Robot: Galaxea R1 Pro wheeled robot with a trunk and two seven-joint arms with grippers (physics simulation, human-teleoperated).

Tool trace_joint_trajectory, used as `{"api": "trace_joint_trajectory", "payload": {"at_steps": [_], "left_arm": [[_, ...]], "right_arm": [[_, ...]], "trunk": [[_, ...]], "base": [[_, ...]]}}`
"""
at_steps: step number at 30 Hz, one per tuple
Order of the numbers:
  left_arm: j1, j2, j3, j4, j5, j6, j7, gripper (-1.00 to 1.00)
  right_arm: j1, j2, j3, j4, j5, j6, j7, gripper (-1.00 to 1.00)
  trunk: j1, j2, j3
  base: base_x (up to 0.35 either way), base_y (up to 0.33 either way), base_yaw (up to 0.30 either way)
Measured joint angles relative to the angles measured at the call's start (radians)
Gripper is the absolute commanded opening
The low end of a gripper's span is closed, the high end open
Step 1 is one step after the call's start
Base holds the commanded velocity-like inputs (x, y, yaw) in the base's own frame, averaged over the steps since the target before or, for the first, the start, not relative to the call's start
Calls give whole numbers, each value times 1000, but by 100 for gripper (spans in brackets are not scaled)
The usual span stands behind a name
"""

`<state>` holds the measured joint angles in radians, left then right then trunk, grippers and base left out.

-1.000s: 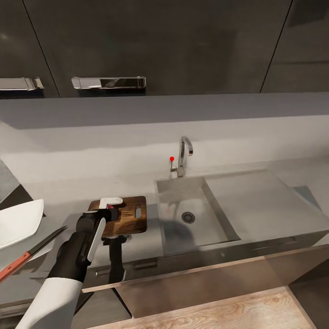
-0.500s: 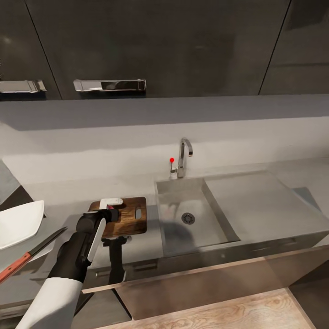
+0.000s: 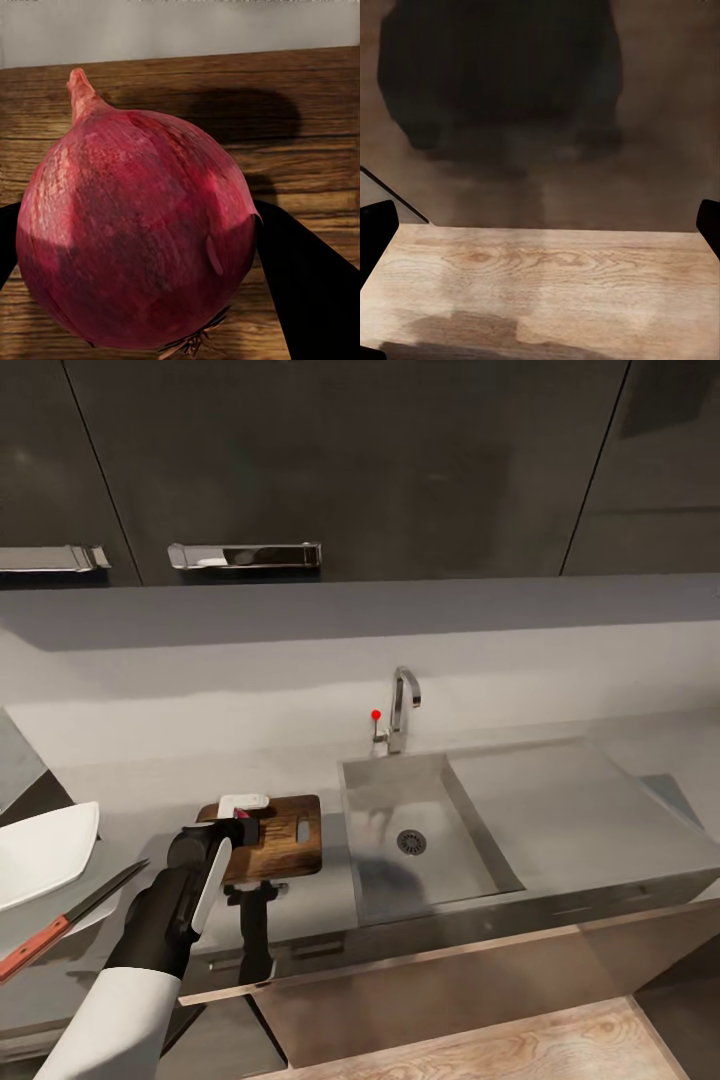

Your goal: In the kitchen, take the Vidalia onion out of the sink, dice it on the chopping board with the paring knife, put the diced onion into the bowl on the countertop, then place both the paring knife and the chopping board into the sink.

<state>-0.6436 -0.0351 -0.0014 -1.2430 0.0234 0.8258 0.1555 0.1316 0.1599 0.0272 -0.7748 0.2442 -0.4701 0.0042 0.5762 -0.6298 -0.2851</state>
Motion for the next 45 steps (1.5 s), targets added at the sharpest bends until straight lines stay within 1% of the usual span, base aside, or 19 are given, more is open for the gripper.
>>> {"api": "trace_joint_trajectory", "payload": {"at_steps": [4, 5, 27, 45], "left_arm": [[0, 0, 0, 0, 0, 0, 0, -100], [0, 0, 0, -1, -1, 0, 0, 100], [1, 0, -3, -7, -1, 1, 0, 100], [1, 1, -3, -11, -3, 1, 0, 100]], "right_arm": [[0, 0, -1, 0, 0, 0, 0, 100], [0, 0, -1, 0, 0, 0, 0, 100], [0, 0, -1, 0, 0, 1, 0, 100], [0, 1, 2, 1, 1, 2, 1, 100]], "trunk": [[0, 0, 0], [0, 0, 0], [0, 0, 0], [1, 0, 0]], "base": [[0, 0, 0], [0, 0, 0], [-7, 0, 0], [-278, 0, 0]]}}
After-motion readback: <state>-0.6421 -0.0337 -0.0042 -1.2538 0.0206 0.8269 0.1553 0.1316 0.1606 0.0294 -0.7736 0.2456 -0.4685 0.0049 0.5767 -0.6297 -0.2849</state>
